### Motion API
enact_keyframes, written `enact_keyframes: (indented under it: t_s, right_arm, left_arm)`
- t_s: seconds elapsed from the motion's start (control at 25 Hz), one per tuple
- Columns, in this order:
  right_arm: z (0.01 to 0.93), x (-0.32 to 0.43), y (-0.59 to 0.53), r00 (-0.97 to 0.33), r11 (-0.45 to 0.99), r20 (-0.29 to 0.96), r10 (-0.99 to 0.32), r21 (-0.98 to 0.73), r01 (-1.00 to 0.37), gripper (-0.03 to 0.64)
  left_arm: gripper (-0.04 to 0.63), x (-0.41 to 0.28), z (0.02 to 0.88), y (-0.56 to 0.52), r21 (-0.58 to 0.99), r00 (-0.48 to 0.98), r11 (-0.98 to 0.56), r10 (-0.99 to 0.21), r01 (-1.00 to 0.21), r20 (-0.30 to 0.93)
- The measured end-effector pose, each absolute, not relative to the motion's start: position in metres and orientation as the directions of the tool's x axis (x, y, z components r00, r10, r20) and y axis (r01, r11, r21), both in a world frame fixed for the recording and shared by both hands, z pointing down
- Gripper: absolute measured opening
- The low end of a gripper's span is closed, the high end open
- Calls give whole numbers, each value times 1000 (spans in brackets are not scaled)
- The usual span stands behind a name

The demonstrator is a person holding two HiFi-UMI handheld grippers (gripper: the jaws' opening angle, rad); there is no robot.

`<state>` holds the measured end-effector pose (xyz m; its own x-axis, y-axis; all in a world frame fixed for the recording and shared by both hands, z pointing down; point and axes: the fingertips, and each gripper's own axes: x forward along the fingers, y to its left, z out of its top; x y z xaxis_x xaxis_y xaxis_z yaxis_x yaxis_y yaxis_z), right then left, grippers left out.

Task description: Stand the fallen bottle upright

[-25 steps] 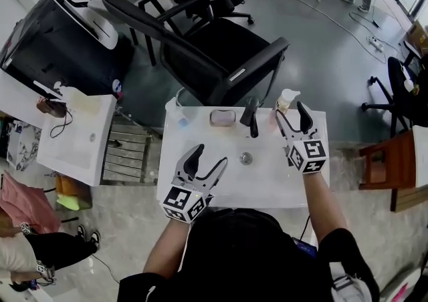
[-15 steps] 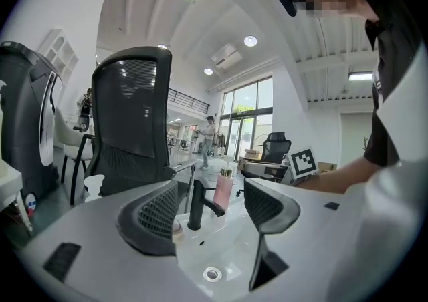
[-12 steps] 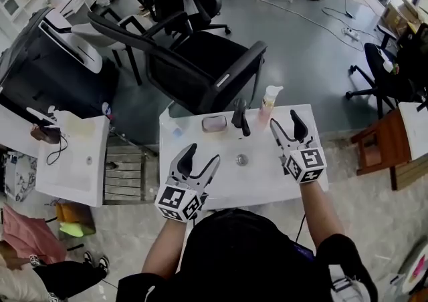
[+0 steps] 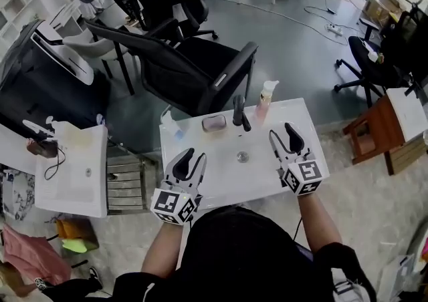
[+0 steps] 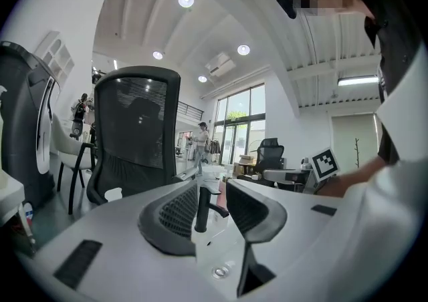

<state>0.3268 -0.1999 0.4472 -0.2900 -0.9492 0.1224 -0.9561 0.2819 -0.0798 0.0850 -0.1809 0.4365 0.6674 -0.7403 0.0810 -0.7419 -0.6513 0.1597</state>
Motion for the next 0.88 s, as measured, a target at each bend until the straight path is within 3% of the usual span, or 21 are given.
enact_keyframes:
  t_s: [0.44, 0.88]
  right_arm:
    - [445, 310, -167, -239, 230, 105, -965, -98, -968, 55]
    - [444, 284, -174, -292, 285, 101, -951, -72, -956, 29]
  left_arm:
    - [41, 54, 433, -181, 102, 601, -593, -796, -799, 76]
    - [41, 40, 432, -184, 114, 586, -577, -807, -809, 72]
